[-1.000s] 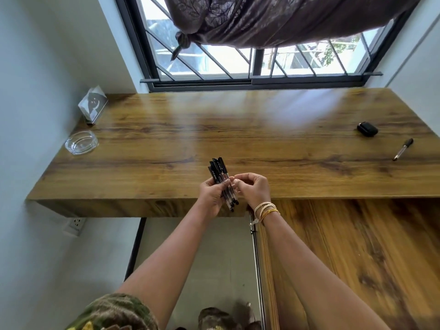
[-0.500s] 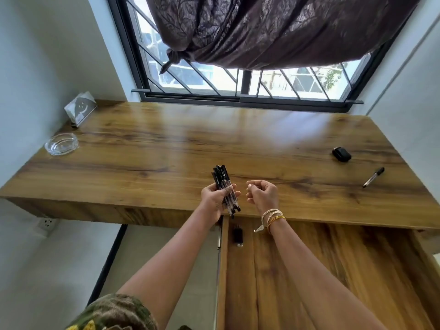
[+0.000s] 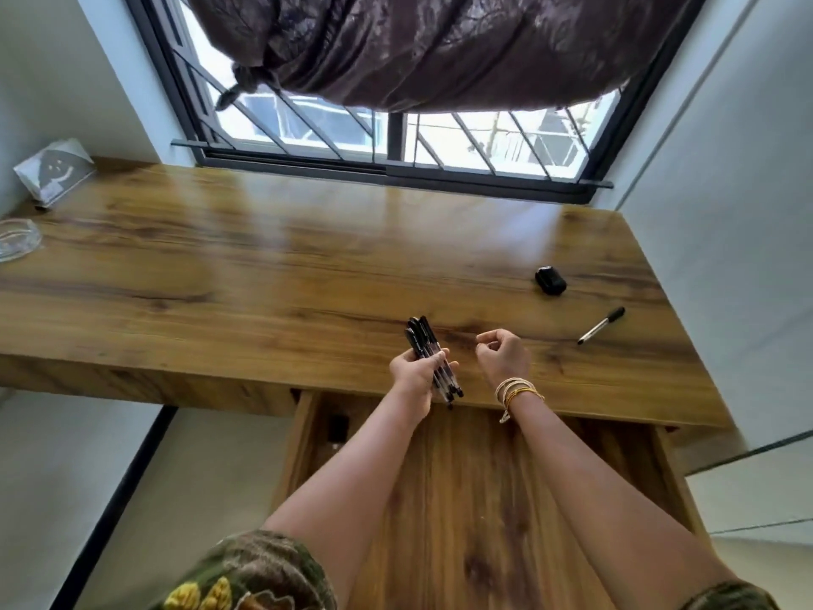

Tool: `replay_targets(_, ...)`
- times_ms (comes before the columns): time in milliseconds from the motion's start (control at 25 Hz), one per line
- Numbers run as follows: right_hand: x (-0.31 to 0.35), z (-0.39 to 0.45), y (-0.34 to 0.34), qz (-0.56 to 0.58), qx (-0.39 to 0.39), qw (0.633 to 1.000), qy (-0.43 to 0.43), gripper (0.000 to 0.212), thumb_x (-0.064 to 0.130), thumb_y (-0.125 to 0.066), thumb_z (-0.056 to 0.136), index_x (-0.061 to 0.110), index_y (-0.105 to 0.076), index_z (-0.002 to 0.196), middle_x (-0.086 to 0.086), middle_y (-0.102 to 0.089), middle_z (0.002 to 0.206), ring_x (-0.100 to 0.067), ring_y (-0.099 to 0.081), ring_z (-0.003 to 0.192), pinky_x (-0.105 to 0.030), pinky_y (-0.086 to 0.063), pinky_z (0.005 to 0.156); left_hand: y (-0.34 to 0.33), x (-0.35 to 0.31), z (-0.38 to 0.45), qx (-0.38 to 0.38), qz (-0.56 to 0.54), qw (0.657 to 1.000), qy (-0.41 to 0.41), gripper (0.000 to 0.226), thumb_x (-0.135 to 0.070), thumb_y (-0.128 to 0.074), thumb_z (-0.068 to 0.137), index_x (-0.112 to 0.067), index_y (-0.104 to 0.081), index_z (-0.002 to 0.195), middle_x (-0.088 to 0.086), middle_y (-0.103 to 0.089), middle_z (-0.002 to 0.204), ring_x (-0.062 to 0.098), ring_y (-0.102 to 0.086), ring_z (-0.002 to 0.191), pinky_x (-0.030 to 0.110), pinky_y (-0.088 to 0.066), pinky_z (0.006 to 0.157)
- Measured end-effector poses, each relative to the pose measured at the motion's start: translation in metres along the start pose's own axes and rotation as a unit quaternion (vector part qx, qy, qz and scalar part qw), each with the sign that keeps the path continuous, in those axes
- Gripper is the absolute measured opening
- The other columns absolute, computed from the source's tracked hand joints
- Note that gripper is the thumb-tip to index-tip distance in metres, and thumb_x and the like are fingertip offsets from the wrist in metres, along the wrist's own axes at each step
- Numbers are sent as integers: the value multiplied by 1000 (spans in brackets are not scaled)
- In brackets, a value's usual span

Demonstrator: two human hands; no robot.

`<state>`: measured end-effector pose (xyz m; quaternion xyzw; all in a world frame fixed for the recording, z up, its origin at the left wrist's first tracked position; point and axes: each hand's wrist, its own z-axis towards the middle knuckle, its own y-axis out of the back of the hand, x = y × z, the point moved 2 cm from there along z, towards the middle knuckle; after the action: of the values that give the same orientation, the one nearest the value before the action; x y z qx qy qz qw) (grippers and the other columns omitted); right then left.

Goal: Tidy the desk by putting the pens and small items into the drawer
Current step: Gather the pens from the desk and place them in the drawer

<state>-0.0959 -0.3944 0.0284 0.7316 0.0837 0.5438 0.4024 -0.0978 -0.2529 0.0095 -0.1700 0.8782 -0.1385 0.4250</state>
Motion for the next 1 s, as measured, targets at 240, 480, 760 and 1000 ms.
replay_targets(240, -45, 42, 44, -97, -137, 986, -18, 23, 10, -59, 84, 6, -61, 106, -19, -55, 115, -33, -58, 101, -36, -50, 91, -34, 28, 6, -38, -12, 999, 10, 22, 2, -69, 85, -8, -58, 102, 15, -70, 100, 26, -73, 83, 47, -57, 85)
replay_targets(480, -81, 90, 74, -98, -167, 976, -97, 43, 25, -65, 88, 3, -49, 121, -25, -41, 128, -40, -51, 112, -42, -43, 93, -31, 32, 10, -53, -21, 998, -4, 25, 2, -72, 82, -3, -62, 104, 17, -72, 101, 27, -74, 89, 47, -58, 84)
replay_targets(760, -91, 106, 88, -150, -106, 976, -119, 54, 6, -54, 92, 9, -33, 141, -24, -43, 131, -39, -58, 107, -42, -49, 86, -29, 34, 13, -52, -17, 998, -2, 30, 3, -73, 80, -1, -62, 107, 18, -72, 103, 27, -74, 87, 50, -58, 85)
replay_targets(1000, -67, 67, 73, -144, -45, 984, -92, 56, 9, -54, 91, -6, -29, 139, -24, -45, 140, -36, -45, 128, -40, -42, 104, -29, 33, 11, -45, -18, 999, -1, 29, 4, -73, 80, -3, -62, 106, 18, -72, 103, 27, -74, 87, 49, -58, 84)
